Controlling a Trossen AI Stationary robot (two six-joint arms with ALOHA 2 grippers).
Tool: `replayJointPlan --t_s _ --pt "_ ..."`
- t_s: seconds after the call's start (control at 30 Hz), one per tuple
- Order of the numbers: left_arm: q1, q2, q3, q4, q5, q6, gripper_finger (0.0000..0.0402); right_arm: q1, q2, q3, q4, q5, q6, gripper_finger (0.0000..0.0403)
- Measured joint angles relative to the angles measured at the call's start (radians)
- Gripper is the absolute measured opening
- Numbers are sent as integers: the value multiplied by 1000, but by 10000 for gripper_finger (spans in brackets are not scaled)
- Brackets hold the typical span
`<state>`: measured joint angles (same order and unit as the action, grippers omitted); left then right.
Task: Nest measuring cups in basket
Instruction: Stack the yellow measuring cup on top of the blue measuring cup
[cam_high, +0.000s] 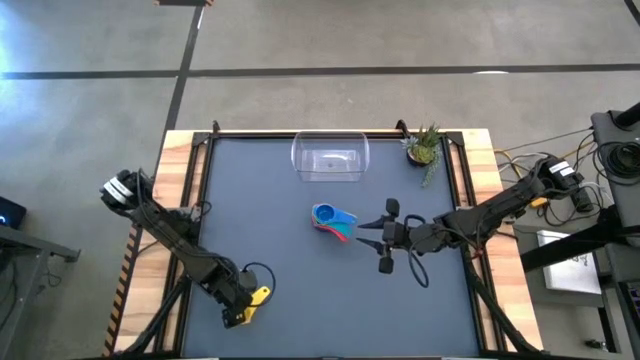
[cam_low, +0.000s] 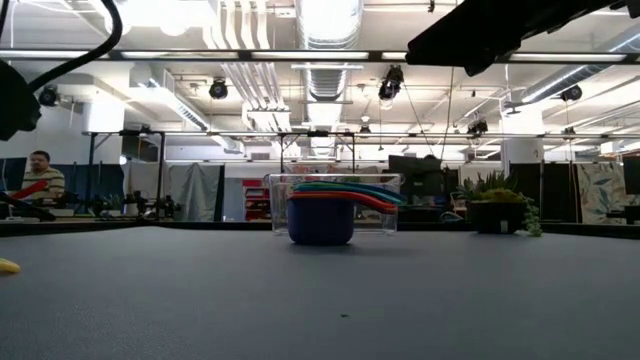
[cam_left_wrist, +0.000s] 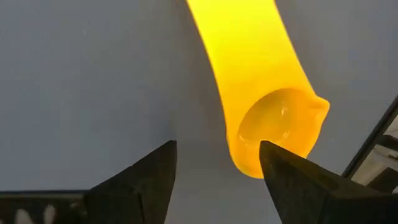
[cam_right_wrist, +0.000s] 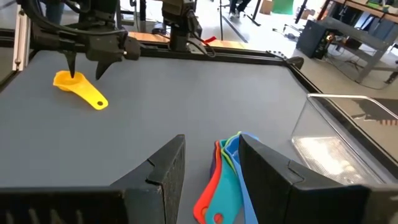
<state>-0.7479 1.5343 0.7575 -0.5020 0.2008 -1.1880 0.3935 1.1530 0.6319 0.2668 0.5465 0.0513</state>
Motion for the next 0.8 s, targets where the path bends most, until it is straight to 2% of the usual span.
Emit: replayJointPlan --t_s 0.17,0.43,0.57,0.8 --pt "1 11 -1 3 -18 44 158 0 0 0 0 0 0 139" --pt "21 41 5 -31 -12 141 15 -10 0 0 0 1 -1 139" --pt "54 36 39 -138 -43 223 9 -17 0 0 1 1 0 139" --pt "158 25 160 -363 -207 439 1 -30 0 0 0 0 -2 139"
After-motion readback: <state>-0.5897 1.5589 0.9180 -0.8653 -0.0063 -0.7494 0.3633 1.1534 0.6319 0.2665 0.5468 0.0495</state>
